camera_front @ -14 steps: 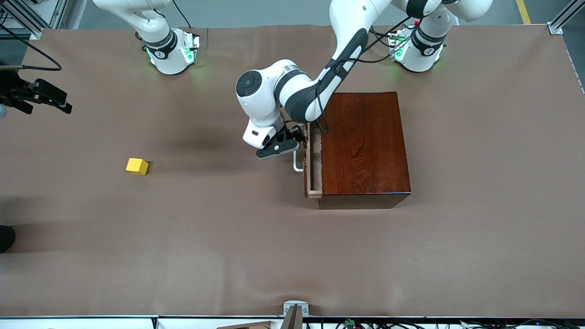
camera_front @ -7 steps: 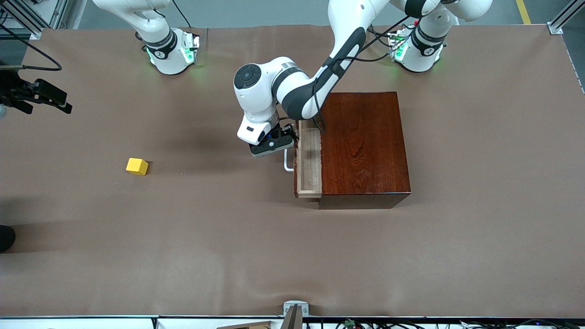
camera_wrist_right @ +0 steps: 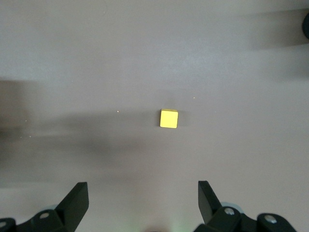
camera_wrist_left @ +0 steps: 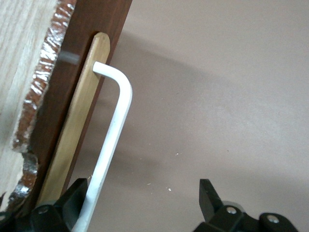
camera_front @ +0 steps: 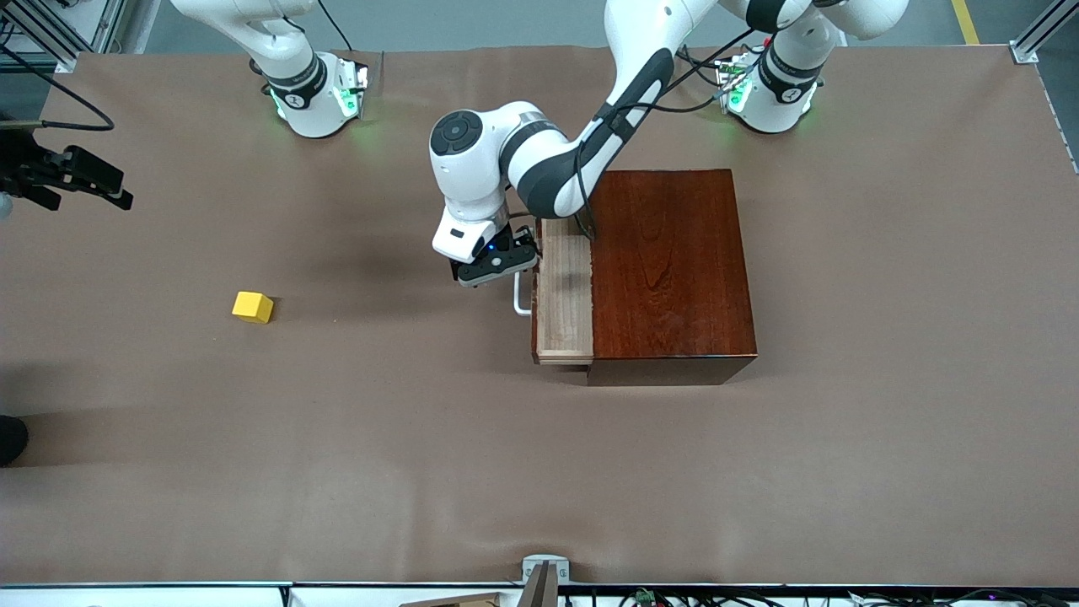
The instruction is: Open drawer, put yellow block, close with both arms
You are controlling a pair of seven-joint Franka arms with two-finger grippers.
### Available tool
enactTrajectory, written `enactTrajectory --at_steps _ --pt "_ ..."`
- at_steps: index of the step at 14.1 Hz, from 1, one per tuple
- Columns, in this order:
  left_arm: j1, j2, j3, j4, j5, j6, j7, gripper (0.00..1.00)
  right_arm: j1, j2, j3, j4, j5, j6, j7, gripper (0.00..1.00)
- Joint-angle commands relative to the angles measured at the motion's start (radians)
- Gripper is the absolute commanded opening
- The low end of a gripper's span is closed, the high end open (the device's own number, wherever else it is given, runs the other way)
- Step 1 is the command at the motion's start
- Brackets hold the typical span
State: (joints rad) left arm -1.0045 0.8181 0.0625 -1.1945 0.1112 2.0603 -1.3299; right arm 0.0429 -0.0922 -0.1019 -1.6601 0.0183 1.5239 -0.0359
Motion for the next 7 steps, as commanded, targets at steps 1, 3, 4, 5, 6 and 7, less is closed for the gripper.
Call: enactTrajectory --at_steps 1,3,4,5,6,7 --pt "-0.017 0.035 -0.059 0.049 -0.084 0.153 -0.091 1.0 -0.032 0.008 0.008 0.003 -0.014 0.001 0.001 1.0" --pt "-0.017 0.044 -0.056 0.049 -0.106 0.227 -0.118 1.0 -0.04 0.017 0.008 0.005 -0.014 0.002 0.001 1.0" --pt "-0.014 0.044 -0.055 0.047 -0.113 0.26 -0.135 1.0 -0.044 0.019 0.008 0.005 -0.015 0.004 0.001 1.0" --pt "-0.013 0.044 -0.055 0.047 -0.117 0.273 -0.138 1.0 -0.046 0.02 0.008 0.005 -0.015 0.009 -0.001 1.0" --pt "-0.014 0.044 -0.055 0.047 -0.122 0.288 -0.141 1.0 -0.049 0.031 0.008 0.005 -0.017 0.013 -0.001 1.0" --pt "-0.014 0.044 -0.053 0.046 -0.123 0.313 -0.15 1.0 -0.057 0.049 0.008 0.014 -0.018 0.013 -0.001 1.0"
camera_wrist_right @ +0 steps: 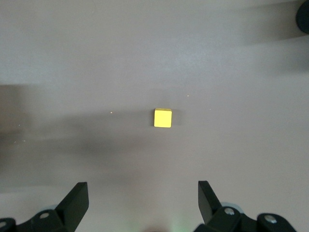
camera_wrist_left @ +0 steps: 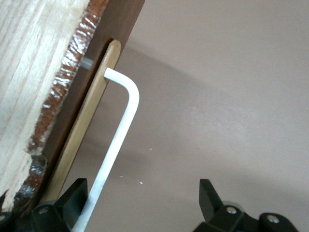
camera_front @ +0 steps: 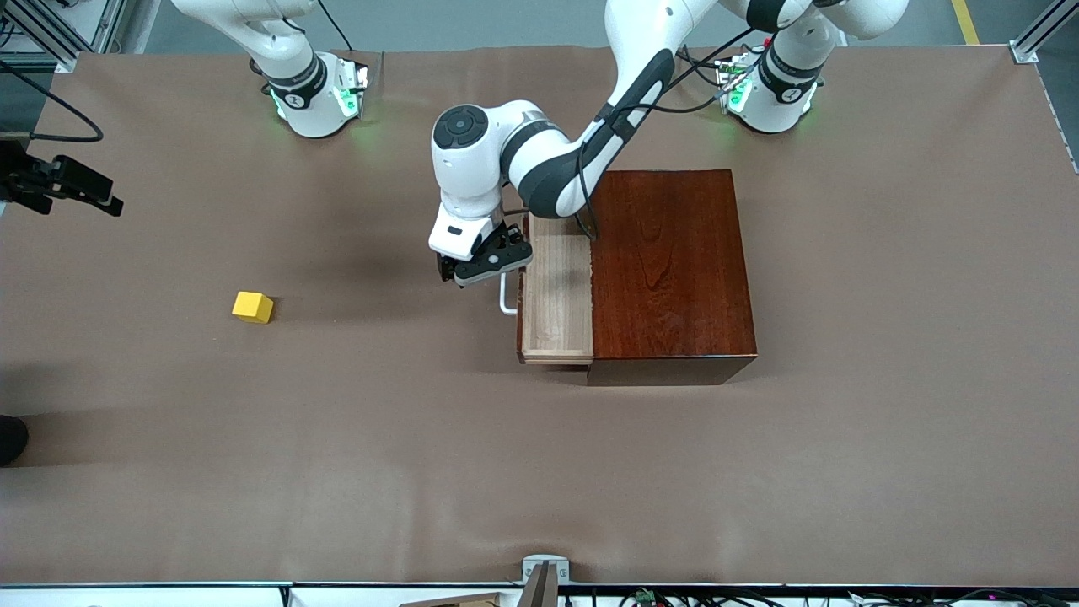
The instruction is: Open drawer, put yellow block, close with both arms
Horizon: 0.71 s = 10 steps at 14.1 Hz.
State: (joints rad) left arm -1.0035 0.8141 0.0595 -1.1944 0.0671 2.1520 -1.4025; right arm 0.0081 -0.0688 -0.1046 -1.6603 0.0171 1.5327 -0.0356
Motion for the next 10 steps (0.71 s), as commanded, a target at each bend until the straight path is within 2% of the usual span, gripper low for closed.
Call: enactTrajectory --at_steps 1,3,5,8,10 --pt "-0.015 0.045 -0.047 0.039 -0.078 0.221 -0.076 1.0 -0.029 0.038 0.011 0.02 -0.02 0.004 -0.006 1.0" --pt "-0.017 0.025 -0.038 0.024 -0.066 0.18 -0.081 1.0 -0.03 0.047 0.013 0.022 -0.042 0.004 -0.004 1.0" --pt "-0.006 -0.004 -0.037 0.018 -0.017 0.03 -0.073 1.0 -0.033 0.089 0.013 0.024 -0.046 0.004 -0.003 1.0" --pt "-0.006 -0.044 -0.018 0.021 0.045 -0.154 -0.069 1.0 -0.03 0.093 0.013 0.024 -0.046 0.02 -0.003 1.0" --pt "-0.006 -0.087 -0.003 0.021 0.127 -0.268 -0.064 1.0 -0.03 0.109 0.013 0.022 -0.055 0.049 -0.009 1.0"
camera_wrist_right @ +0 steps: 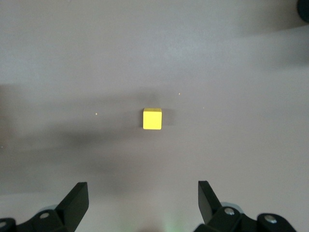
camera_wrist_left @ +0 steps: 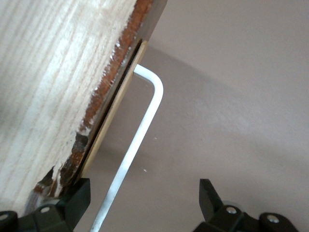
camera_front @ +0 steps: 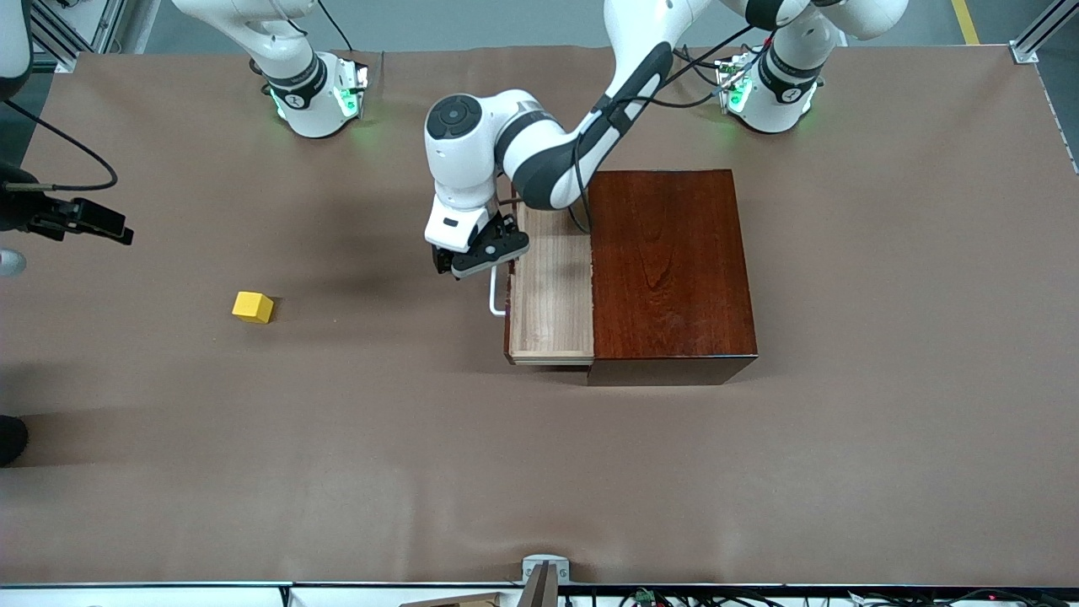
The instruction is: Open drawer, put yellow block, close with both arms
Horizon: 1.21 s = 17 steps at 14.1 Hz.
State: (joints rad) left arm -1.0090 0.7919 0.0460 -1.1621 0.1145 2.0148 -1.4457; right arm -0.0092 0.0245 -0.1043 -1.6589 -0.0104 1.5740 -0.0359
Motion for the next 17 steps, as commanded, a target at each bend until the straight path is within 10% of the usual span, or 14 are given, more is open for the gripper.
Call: enactTrajectory --at_steps 1,7,17 --pt "0.001 -0.08 0.011 -0.01 0.105 -0.154 -0.015 1.0 -0.011 0.028 0.012 0.021 -0.034 0.009 -0.007 1.0" --pt "0.108 -0.261 0.026 -0.008 0.059 -0.172 0.086 1.0 -0.012 0.09 0.012 0.013 -0.029 0.06 0.004 1.0" --pt "0.498 -0.508 0.023 -0.039 0.044 -0.539 0.778 1.0 -0.005 0.198 0.014 -0.073 -0.014 0.134 0.116 1.0"
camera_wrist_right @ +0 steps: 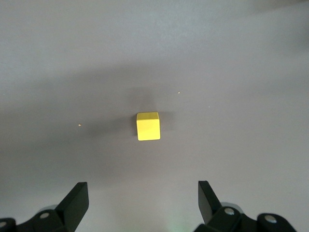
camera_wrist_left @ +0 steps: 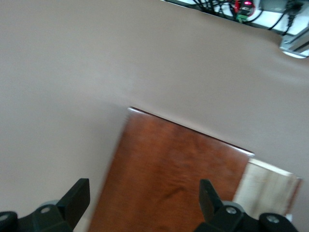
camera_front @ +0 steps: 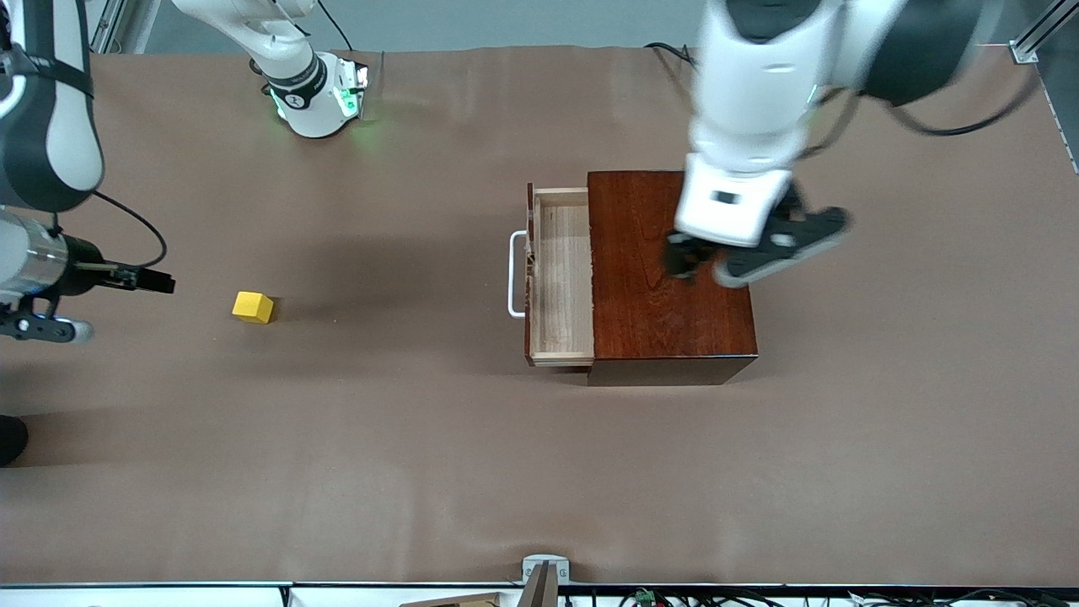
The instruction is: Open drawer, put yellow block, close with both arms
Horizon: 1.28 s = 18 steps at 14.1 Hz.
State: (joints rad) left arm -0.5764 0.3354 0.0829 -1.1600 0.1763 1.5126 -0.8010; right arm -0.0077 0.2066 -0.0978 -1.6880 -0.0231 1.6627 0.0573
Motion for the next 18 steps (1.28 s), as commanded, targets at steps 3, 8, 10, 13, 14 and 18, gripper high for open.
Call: enactTrajectory --at_steps 3,8,10,13,14,18 --pt "0.173 -0.105 -0.014 -0.098 -0.072 -0.045 0.322 1.0 -0.006 0.019 0.007 -0.155 -0.001 0.182 0.024 1.0" --pt "0.285 -0.118 -0.014 -0.112 -0.132 -0.045 0.491 1.0 -0.046 0.034 0.007 -0.412 0.0 0.518 0.03 1.0" --pt "0.29 -0.116 -0.014 -0.113 -0.133 -0.046 0.5 1.0 -0.044 0.037 0.009 -0.476 0.0 0.593 0.032 1.0" --pt "0.294 -0.119 -0.017 -0.119 -0.133 -0.051 0.505 1.0 -0.04 0.042 0.009 -0.536 0.002 0.678 0.032 1.0" --pt "0.311 -0.127 -0.018 -0.121 -0.133 -0.051 0.531 1.0 -0.04 0.046 0.009 -0.539 0.002 0.684 0.039 1.0" --pt "0.363 -0.16 -0.02 -0.124 -0.133 -0.086 0.642 1.0 -0.04 0.065 0.01 -0.565 0.002 0.727 0.039 1.0"
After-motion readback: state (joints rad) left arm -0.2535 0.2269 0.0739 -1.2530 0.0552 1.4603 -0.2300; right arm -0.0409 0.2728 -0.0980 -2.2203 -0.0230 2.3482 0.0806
